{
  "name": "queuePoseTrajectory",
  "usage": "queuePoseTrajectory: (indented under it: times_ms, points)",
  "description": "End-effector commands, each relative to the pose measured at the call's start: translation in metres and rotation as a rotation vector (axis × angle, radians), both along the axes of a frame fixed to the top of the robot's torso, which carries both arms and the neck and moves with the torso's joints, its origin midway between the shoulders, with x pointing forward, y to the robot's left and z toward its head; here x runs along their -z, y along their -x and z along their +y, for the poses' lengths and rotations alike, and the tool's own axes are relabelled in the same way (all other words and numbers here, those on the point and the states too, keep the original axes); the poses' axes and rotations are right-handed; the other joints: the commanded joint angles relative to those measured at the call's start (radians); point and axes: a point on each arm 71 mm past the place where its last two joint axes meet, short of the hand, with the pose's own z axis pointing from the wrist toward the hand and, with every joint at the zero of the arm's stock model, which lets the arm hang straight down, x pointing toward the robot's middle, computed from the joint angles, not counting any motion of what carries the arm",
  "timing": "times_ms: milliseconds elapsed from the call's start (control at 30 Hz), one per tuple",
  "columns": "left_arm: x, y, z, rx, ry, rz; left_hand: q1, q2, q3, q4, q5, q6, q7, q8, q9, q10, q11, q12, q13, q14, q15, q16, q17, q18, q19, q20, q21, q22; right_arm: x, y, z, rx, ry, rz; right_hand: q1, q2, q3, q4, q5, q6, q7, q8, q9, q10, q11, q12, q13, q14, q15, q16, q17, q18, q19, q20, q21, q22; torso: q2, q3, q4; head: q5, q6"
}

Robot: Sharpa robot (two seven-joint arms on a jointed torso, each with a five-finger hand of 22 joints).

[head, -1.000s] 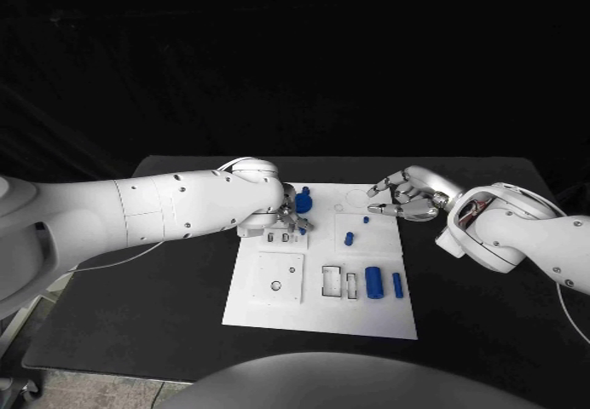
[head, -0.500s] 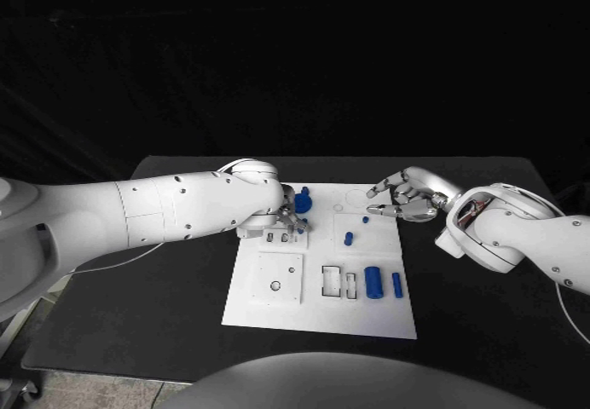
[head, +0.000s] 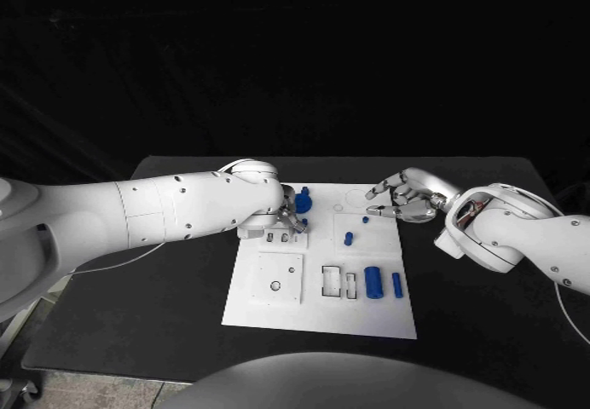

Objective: Assemble the parts on the task board

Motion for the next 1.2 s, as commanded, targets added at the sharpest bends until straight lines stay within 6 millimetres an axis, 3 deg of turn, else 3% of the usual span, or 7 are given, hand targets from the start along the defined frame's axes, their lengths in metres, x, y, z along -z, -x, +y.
queuePoseTrajectory:
  times_ms: [33,367,933,1200]
  points:
    - [0.001,0.001,-0.003,0.011,0.031,0.023,0.015,-0.009,0.011,0.0,0.028,0.01,0.001,-0.011,0.003,0.112,-0.003,-0.003,0.261,0.107,0.002,0.002,0.264,-0.002,-0.009,0.0,-0.007,0.073,0.002,0.0,0.0,-0.002,0.006,0.022,0.0,0.014,0.004,-0.005,0.007,0.008,0.002,-0.005,-0.001,0.02,0.007,-0.007,0.185,0.051,0.004,-0.007,0.104,0.012,-0.01,0.0,-0.004,0.059,0.0,0.0001,0.0003,0.002,0.0]
    - [0.001,0.002,-0.004,0.021,0.076,0.036,0.06,-0.045,0.088,0.003,0.152,0.028,-0.004,-0.039,0.027,0.112,-0.008,-0.003,0.261,0.107,-0.001,0.002,0.264,-0.002,-0.011,-0.003,-0.011,0.077,0.002,0.0,0.0,0.001,0.01,0.027,0.005,0.02,0.008,-0.008,0.011,0.01,0.002,-0.006,-0.003,0.018,0.007,-0.009,0.183,0.05,0.005,-0.009,0.102,0.013,-0.012,0.001,-0.009,0.058,-0.001,0.0002,-0.0001,0.004,0.0]
    - [0.002,0.004,0.002,0.012,0.078,0.051,0.053,-0.054,0.148,0.033,0.159,0.057,-0.008,-0.039,0.051,0.112,-0.011,-0.003,0.261,0.107,-0.003,0.002,0.264,-0.001,-0.013,-0.005,-0.014,0.078,0.004,0.0,-0.001,0.007,0.017,0.036,0.006,0.024,0.01,-0.008,0.012,0.011,0.003,-0.006,-0.004,0.016,0.008,-0.01,0.182,0.049,0.005,-0.011,0.1,0.013,-0.013,0.001,-0.013,0.058,-0.001,0.0001,0.0007,0.007,0.0]
    - [0.001,0.012,0.011,-0.011,0.076,0.049,0.02,-0.055,0.175,0.039,0.139,0.066,-0.007,-0.049,0.061,0.112,-0.011,-0.003,0.261,0.107,-0.003,0.002,0.264,0.0,-0.015,-0.006,-0.017,0.078,0.004,0.0,-0.003,0.012,0.021,0.043,0.007,0.026,0.012,-0.009,0.014,0.012,0.003,-0.007,-0.004,0.015,0.008,-0.011,0.181,0.049,0.005,-0.012,0.099,0.014,-0.014,0.001,-0.015,0.057,-0.001,0.0001,-0.0002,0.006,0.0]
